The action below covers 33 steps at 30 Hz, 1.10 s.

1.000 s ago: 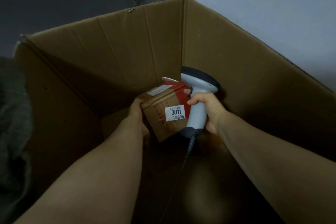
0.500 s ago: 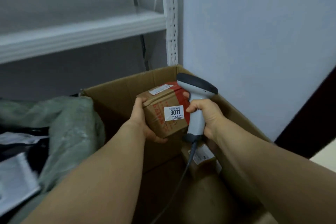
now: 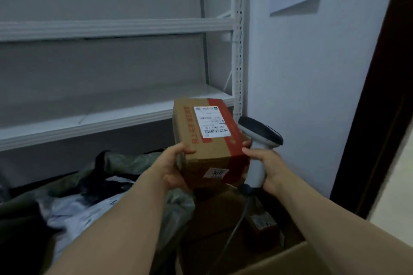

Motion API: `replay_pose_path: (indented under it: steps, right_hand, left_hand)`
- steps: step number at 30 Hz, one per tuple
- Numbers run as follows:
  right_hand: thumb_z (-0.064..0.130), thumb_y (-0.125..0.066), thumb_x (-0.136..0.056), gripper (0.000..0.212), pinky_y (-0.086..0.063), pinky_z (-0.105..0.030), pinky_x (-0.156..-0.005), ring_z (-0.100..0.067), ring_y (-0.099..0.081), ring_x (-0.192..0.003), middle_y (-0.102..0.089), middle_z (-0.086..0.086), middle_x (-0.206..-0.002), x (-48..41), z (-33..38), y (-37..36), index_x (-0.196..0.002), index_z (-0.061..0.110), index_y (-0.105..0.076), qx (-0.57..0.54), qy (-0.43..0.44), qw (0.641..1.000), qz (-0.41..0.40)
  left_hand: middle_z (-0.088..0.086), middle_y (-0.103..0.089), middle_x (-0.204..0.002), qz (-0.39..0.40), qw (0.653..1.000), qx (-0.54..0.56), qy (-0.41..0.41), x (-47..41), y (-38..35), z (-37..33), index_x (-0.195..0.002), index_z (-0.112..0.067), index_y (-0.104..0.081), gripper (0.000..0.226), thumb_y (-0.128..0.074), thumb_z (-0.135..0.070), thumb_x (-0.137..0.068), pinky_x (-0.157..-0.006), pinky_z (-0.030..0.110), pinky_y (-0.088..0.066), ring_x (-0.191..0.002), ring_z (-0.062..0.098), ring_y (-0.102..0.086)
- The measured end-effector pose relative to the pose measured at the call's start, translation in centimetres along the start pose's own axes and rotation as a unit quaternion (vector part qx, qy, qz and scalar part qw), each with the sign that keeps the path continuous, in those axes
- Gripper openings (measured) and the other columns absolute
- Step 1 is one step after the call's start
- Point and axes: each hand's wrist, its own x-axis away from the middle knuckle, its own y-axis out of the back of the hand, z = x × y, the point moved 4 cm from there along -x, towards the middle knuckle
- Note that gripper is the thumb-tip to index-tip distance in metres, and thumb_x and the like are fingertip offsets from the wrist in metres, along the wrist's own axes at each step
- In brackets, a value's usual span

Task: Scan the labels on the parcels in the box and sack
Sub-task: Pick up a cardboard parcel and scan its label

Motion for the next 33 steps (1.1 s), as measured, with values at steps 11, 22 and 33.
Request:
replay_pose_path:
  steps: [11,22,33]
  right_hand:
    - [-0.008,-0.071,-0.073,0.028,-0.053,-0.035,-0.07,-0.022,-0.063,-0.091,-0.066,-0.007,-0.1,5.4,-0.7,-5.0,-0.089,0.012,-0.061,0.12,0.008,0.992,-0.036]
    - [0.006,-0.069,-0.081,0.012,-0.049,-0.026,-0.049,-0.014,-0.054,-0.047,-0.062,-0.006,-0.06,7.8,1.3,-9.8,-0.092,0.005,-0.065,0.248,0.002,0.963,0.101]
    - [0.006,-0.068,-0.082,0.015,-0.042,-0.024,-0.047,-0.012,-0.044,-0.045,-0.052,-0.002,-0.054,8.8,1.1,-11.1,-0.073,0.011,-0.058,0.283,-0.068,0.949,0.119]
  left_hand:
    - [0.016,-0.056,-0.115,-0.05,0.995,-0.084,-0.012,7.3,4.7,0.2,-0.125,-0.016,-0.051,0.063,-0.072,-0.032,-0.068,-0.071,0.051,-0.05,-0.102,0.035,-0.055]
    - [0.015,-0.059,-0.102,-0.174,0.98,-0.008,-0.092,9.1,8.3,-0.6,-0.106,-0.014,-0.044,0.037,-0.068,-0.004,-0.08,-0.099,0.056,-0.04,-0.084,0.027,-0.055]
    - [0.01,-0.036,-0.141,-0.254,0.956,0.033,-0.145,8.6,11.1,-0.9,-0.145,-0.046,0.019,0.13,-0.077,0.001,-0.07,-0.079,0.06,-0.048,-0.105,0.036,-0.049]
